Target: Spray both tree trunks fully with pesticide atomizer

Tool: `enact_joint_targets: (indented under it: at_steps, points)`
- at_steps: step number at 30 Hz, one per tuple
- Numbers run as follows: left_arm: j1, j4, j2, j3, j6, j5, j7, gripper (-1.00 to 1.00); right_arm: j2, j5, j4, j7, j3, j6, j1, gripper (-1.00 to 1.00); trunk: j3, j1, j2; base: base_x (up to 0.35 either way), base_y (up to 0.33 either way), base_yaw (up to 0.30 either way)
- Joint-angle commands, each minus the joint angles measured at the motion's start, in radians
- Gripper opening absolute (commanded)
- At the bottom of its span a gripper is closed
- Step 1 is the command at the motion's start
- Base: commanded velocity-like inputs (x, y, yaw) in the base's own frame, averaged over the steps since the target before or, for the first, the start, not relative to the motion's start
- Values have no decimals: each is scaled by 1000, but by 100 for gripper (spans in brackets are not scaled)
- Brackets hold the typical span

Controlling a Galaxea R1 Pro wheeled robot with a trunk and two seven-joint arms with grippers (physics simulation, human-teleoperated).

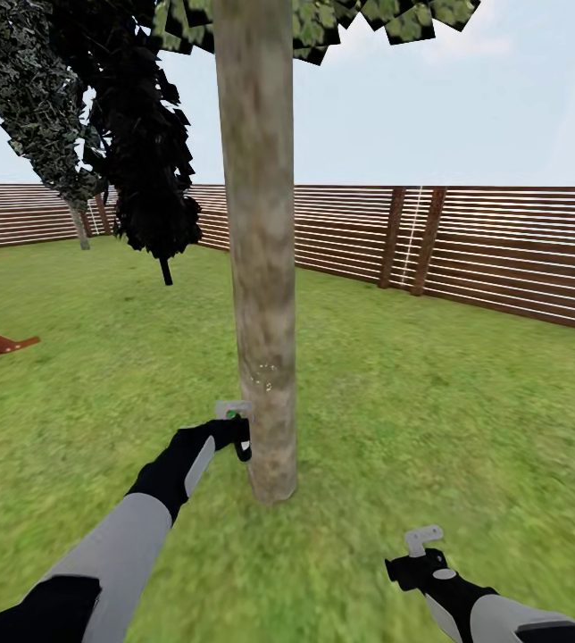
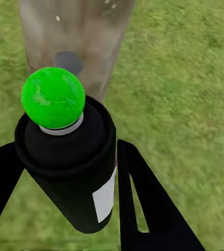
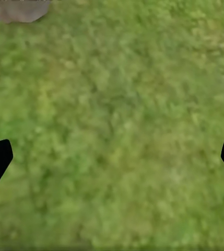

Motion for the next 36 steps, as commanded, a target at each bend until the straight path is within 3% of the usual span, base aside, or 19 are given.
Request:
enact_joint_targets:
  at_steps: [1, 2, 5, 11, 13, 17, 20, 25, 28, 33, 36]
  points:
    - [0, -39, 0, 0, 71, 0, 0, -100, 0, 0, 0, 0, 0, 0, 0, 100, 0, 0, 0, 1, 0, 0]
    - [0, -131, 1, 2, 182, 0, 0, -100, 0, 0, 0, 0, 0, 1, 1, 100, 0, 0, 0, 0, 0, 0]
    - [0, -280, 1, 5, 359, 0, 0, -100, 0, 0, 0, 0, 0, 0, 4, 100, 0, 0, 0, 0, 0, 0]
    - [0, -360, 2, 4, 409, 0, -1, -100, 0, 0, 0, 0, 0, 0, 5, 100, 0, 0, 0, -66, 0, 0]
    - [0, -426, 2, 3, 484, 0, 0, -100, 0, 0, 0, 0, 0, 0, 6, 100, 0, 0, 0, -11, 0, 0]
    - [-1, -499, 0, 0, 567, -1, 0, -100, 1, 0, 0, 0, 0, 0, 8, 100, 0, 0, 0, -2, 0, 0]
    - [-1, -538, -2, 0, 581, -2, -1, -100, 2, 0, 0, 0, 0, 1, 10, 100, 0, 0, 0, 0, 0, 0]
    - [-34, -539, -3, 0, 587, -3, -1, -100, 4, 0, 1, 0, 0, 1, 11, 100, 0, 0, 0, 0, 0, 0]
    - [-134, -469, -3, 1, 589, -2, -1, -100, 27, 0, 1, 0, 0, 1, 22, 100, 0, 0, 0, 0, 0, 0]
    - [-261, -350, -1, 4, 590, -2, -1, -100, 36, 1, 2, 0, 0, 1, 26, 100, 0, 0, 0, 0, 0, 0]
    - [-291, -329, 8, 21, 590, -3, -1, -100, 38, 1, 2, 0, 0, 1, 27, 100, 0, 0, 0, 0, 0, 0]
